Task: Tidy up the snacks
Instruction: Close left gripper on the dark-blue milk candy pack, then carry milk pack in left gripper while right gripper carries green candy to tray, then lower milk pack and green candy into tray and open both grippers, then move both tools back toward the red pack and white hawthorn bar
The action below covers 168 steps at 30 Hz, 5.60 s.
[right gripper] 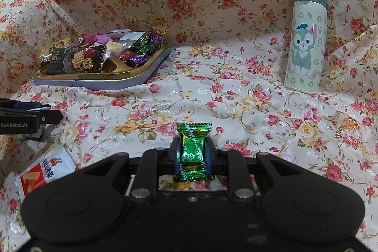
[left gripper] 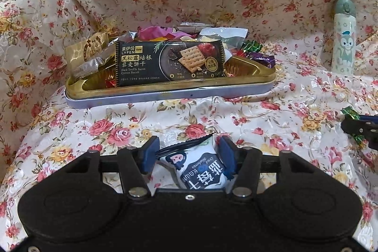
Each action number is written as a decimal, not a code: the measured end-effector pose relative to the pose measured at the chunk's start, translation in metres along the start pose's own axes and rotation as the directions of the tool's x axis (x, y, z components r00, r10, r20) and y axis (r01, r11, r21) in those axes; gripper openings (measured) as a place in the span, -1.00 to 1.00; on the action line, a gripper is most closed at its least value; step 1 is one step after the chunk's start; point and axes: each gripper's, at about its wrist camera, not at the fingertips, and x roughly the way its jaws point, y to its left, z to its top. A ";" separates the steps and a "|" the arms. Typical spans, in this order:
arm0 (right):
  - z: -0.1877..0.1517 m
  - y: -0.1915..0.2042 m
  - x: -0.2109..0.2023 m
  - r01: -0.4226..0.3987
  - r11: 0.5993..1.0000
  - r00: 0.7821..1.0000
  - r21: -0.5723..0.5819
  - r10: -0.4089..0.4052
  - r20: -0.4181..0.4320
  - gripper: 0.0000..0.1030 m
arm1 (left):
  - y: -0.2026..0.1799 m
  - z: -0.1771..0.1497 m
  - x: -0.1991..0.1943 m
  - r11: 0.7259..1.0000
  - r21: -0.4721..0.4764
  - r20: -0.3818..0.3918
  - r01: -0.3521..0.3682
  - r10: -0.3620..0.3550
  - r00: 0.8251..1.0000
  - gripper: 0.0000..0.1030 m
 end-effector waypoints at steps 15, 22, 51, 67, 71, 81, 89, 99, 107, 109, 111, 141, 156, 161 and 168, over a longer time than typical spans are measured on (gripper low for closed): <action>0.001 0.002 0.000 0.009 1.000 1.000 -0.012 -0.009 -0.002 -0.60 | 0.001 -0.005 -0.019 1.000 0.004 -0.063 -0.002 0.002 0.998 0.19; 0.001 0.002 0.001 0.011 1.000 1.000 -0.014 -0.011 -0.002 -0.60 | 0.003 -0.005 -0.019 1.000 -0.015 -0.094 0.004 -0.005 0.996 0.17; 0.012 0.012 -0.001 0.054 0.997 0.997 -0.053 -0.057 -0.052 -0.64 | -0.009 0.022 -0.021 0.997 0.008 -0.061 -0.074 0.074 0.995 -0.16; 0.052 0.029 -0.129 -0.016 1.000 1.000 0.005 0.016 -0.002 -0.64 | -0.010 0.039 -0.131 0.995 -0.045 -0.090 -0.084 0.079 0.993 -0.16; 0.040 0.042 -0.178 -0.064 0.998 0.997 -0.012 0.064 0.044 -0.63 | -0.015 0.028 -0.159 0.997 -0.039 -0.088 -0.061 0.057 0.994 -0.16; -0.019 0.064 -0.253 -0.149 0.989 0.987 0.022 0.147 0.068 -0.63 | -0.044 -0.028 -0.215 1.000 0.001 -0.103 -0.007 0.007 0.995 -0.16; -0.061 0.066 -0.280 -0.162 0.984 0.986 0.069 0.160 0.042 -0.63 | -0.062 -0.072 -0.246 1.000 -0.002 -0.167 0.021 -0.021 0.986 -0.16; -0.103 0.078 -0.271 -0.154 0.985 0.986 0.082 0.158 -0.053 -0.63 | -0.066 -0.119 -0.257 0.999 -0.011 -0.273 0.049 -0.050 0.961 -0.16; -0.104 0.098 -0.257 -0.179 0.983 0.977 0.052 0.184 -0.108 -0.63 | -0.061 -0.137 -0.259 0.997 -0.050 -0.325 0.066 -0.079 0.942 -0.16; -0.104 0.102 -0.252 -0.180 0.982 0.974 0.053 0.185 -0.128 -0.63 | -0.061 -0.140 -0.257 0.996 -0.052 -0.344 0.071 -0.085 0.935 -0.16; -0.104 0.104 -0.247 -0.177 0.983 0.971 0.059 0.184 -0.152 -0.63 | -0.061 -0.144 -0.254 0.995 -0.054 -0.366 0.084 -0.098 0.925 -0.16; -0.114 0.121 -0.217 -0.162 0.986 0.940 0.033 0.165 -0.298 -0.60 | -0.065 -0.142 -0.258 0.996 -0.042 -0.321 0.083 -0.092 0.943 0.13; -0.110 0.118 -0.232 -0.179 0.984 0.958 0.006 0.175 -0.226 -0.45 | -0.068 -0.138 -0.265 0.998 -0.008 -0.275 0.064 -0.064 0.959 0.13; -0.100 0.111 -0.242 -0.151 0.989 0.976 -0.003 0.149 -0.157 -0.35 | -0.069 -0.130 -0.272 0.999 0.025 -0.181 0.021 -0.016 0.983 0.14; -0.088 0.090 -0.247 -0.085 0.996 0.993 0.028 0.087 -0.076 -0.19 | -0.071 -0.114 -0.281 0.996 0.064 -0.019 -0.057 0.058 0.998 0.16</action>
